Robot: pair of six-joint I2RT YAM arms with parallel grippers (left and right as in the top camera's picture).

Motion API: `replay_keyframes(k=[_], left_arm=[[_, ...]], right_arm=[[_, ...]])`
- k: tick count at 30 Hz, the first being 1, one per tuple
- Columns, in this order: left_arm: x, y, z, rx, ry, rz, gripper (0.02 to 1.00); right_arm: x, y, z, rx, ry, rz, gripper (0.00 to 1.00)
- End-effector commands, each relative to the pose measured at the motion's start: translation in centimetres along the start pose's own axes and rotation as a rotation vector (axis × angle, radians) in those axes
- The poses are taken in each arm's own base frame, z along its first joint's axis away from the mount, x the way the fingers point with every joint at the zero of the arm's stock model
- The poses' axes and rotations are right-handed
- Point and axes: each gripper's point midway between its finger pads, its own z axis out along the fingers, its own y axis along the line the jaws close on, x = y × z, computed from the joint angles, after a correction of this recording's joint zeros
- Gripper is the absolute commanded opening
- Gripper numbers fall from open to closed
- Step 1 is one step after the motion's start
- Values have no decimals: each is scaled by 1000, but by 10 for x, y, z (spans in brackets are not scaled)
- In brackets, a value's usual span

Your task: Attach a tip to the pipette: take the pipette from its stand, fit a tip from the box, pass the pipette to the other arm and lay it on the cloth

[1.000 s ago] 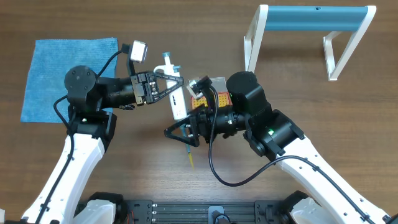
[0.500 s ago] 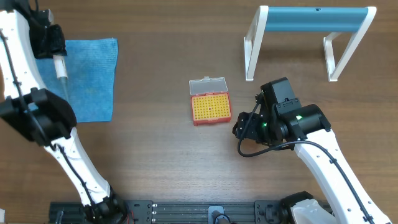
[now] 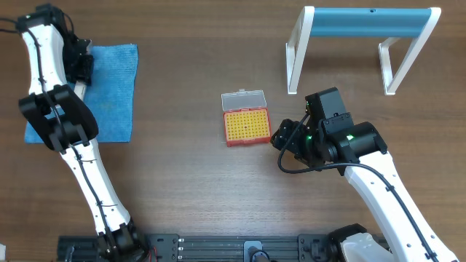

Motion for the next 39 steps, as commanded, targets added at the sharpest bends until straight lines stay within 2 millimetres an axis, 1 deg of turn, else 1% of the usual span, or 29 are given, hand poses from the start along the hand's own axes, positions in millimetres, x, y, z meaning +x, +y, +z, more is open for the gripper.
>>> replay_keyframes(k=[1,2,3,4,7,8,9,10,11,12,13,14,15,16,17,18,19,20,21,22,23,24,25,27,28,30,32,36,39], left_arm=[[-5,-5,4,37,-17,-8,27],[-5,-6,4,41,-19,-13,27],[-6,-5,4,39,-22,-35,139],[-7,-5,4,38,-24,-39,752],[0,-6,2,41,2,-71,803],[7,-3,-4,18,30,-98,809],[14,2,-20,-17,45,-163,818],[20,3,-48,-28,34,-216,818],[22,7,-93,-52,-37,-252,820],[22,8,-132,-60,-129,-313,820],[25,-15,-201,48,-306,-310,820],[36,-31,-253,92,-427,-289,820],[56,-43,-294,73,-509,-264,822],[95,-65,-336,52,-581,-204,822],[124,-80,-350,48,-592,-189,822],[183,-112,-353,68,-579,-152,822],[225,-138,-344,103,-575,-119,822],[259,-163,-332,156,-635,-138,822],[273,-175,-323,191,-702,-162,822],[283,-181,-312,216,-795,-194,822],[287,-184,-296,233,-909,-226,822],[286,-185,-284,238,-990,-231,822],[285,-186,-265,242,-1050,-231,822],[282,-187,-243,241,-1065,-229,822],[281,-189,-217,241,-1010,-235,822],[281,-191,-185,243,-930,-243,825],[285,-193,-155,244,-847,-251,822],[294,-197,-125,245,-798,-256,822],[296,-193,-106,212,-866,-264,825]], right_arm=[[-2,2,-2,-4,-11,12,829],[-2,2,-2,-4,-11,12,827],[-2,2,-2,-4,-11,12,829],[-2,2,-2,-4,-11,12,831],[-2,2,-2,-4,-11,11,829],[-2,2,-2,-4,-11,11,829],[-2,1,-2,-3,-13,11,829],[-6,-1,-3,10,-32,10,829],[-14,-3,-8,32,-89,-11,827],[-24,-5,-21,52,-171,-49,831],[-34,0,-43,47,-273,-107,829],[-38,4,-62,36,-344,-160,829],[-42,5,-96,39,-468,-212,829],[-44,1,-132,58,-606,-261,829],[-46,-11,-169,92,-767,-268,829],[-40,-23,-200,127,-894,-314,829],[-26,-32,-233,173,-1013,-455,829],[-8,-44,-261,177,-1127,-510,831],[8,-51,-278,154,-1204,-540,829],[25,-61,-290,135,-1272,-566,831],[42,-81,-286,144,-1289,-588,829],[55,-102,-275,175,-1265,-587,829],[64,-116,-268,191,-1248,-587,829],[72,-128,-260,206,-1222,-592,829],[73,-132,-255,224,-1192,-597,831],[74,-132,-254,217,-1189,-584,829],[76,-139,-246,242,-1150,-591,829],[76,-139,-246,242,-1150,-591,829],[76,-139,-246,242,-1150,-591,831]])
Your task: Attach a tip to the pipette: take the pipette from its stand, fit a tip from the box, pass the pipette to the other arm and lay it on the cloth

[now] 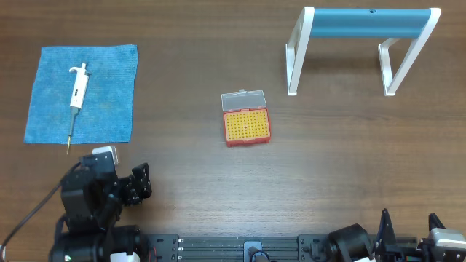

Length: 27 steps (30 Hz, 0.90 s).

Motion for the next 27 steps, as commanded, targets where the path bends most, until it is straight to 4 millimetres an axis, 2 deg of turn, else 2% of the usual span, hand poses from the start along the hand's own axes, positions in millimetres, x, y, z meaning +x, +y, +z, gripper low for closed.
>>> replay_keyframes(k=[1,2,3,4,5,6,7,9,10,14,27], left_arm=[[13,7,12,0,-120,3,825],[-2,5,12,17,-213,17,827],[-26,0,7,43,-354,39,987],[-73,-11,-10,87,-604,77,998],[-88,-17,-18,112,-698,96,998],[-90,-22,-13,142,-729,111,1000],[-83,-24,-3,153,-698,116,996],[-56,-24,30,172,-607,124,998],[-57,-23,33,172,-617,124,998],[-64,-27,34,200,-699,137,996],[-65,-26,33,195,-701,136,998]], right_arm=[[0,-2,0,9,-3,-6,829],[0,-2,0,9,-3,-6,829],[0,-2,0,9,-3,-6,829],[0,-2,0,9,-3,-6,831],[0,-2,0,9,-3,-6,829],[0,-2,0,9,-3,-6,829],[0,-2,0,9,-3,-6,829],[0,-2,0,9,-3,-6,829],[0,-2,0,9,-3,-6,833],[0,-2,0,9,-3,-6,829],[0,-2,0,9,-3,-6,829]])
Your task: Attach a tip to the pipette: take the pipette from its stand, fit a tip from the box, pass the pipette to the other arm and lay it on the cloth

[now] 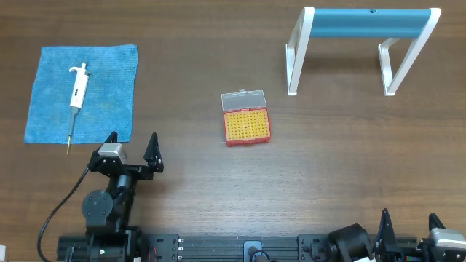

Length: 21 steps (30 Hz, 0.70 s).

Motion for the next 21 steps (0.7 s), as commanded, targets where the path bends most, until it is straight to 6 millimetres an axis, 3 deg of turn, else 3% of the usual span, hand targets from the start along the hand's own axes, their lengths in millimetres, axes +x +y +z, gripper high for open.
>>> replay_keyframes(k=[1,3,4,5,6,7,9,10,13,14,17,21], left_arm=[[1,0,0,0,-3,0,998],[1,0,0,0,-3,0,996],[1,0,0,0,-3,0,998],[1,0,0,0,-3,0,998],[1,0,0,0,-3,0,996],[1,0,0,0,-3,0,998],[1,0,0,0,-3,0,996],[1,0,0,0,-3,0,998],[1,0,0,0,-3,0,998],[1,0,0,0,-3,0,996],[1,0,0,0,-3,0,998],[1,0,0,0,-3,0,998]], right_arm=[[-2,-1,0,7,-12,-2,831],[-71,9,16,13,-297,121,829],[-81,19,29,1,-350,137,829],[-83,46,64,-80,-411,128,829],[-70,65,105,-154,-463,90,829],[-57,73,124,-194,-487,40,829],[-5,66,170,-178,-457,19,833],[14,62,182,-147,-432,-33,831],[50,40,198,-10,-288,-42,831],[52,38,199,14,-279,-37,829],[70,55,204,-51,-213,-44,831],[72,75,203,-123,-218,-79,831]])
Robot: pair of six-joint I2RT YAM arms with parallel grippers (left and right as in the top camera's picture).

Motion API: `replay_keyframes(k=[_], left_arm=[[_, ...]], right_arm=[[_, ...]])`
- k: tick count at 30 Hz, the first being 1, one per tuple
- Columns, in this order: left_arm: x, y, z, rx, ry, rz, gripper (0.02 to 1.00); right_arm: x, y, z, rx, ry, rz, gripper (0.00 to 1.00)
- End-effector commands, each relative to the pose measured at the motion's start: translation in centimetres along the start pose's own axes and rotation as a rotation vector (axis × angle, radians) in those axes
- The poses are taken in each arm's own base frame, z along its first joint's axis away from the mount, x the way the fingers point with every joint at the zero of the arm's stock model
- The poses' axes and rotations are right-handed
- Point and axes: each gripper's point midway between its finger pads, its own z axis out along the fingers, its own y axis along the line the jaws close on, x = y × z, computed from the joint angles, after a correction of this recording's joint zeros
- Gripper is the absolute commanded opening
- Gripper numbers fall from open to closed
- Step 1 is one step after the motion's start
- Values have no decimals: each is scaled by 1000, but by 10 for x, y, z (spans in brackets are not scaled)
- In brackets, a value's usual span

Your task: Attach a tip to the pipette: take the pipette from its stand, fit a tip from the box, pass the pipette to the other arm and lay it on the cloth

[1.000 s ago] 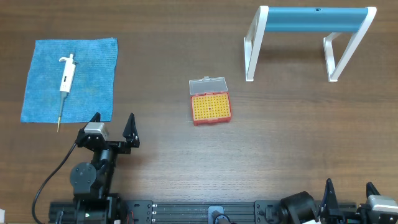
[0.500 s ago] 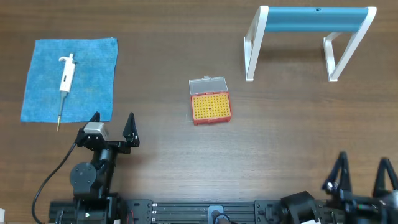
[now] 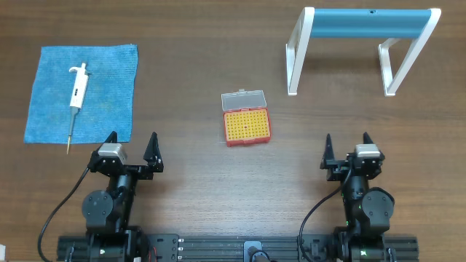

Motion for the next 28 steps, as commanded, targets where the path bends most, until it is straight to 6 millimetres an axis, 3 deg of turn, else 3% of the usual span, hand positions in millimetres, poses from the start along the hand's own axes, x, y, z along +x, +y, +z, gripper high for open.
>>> replay_keyframes(k=[1,28], left_arm=[[1,0,0,-1,2,2,998],[1,0,0,-1,2,2,998]], right_arm=[[2,4,0,-6,-4,-32,831],[2,4,0,-6,-4,-32,833]])
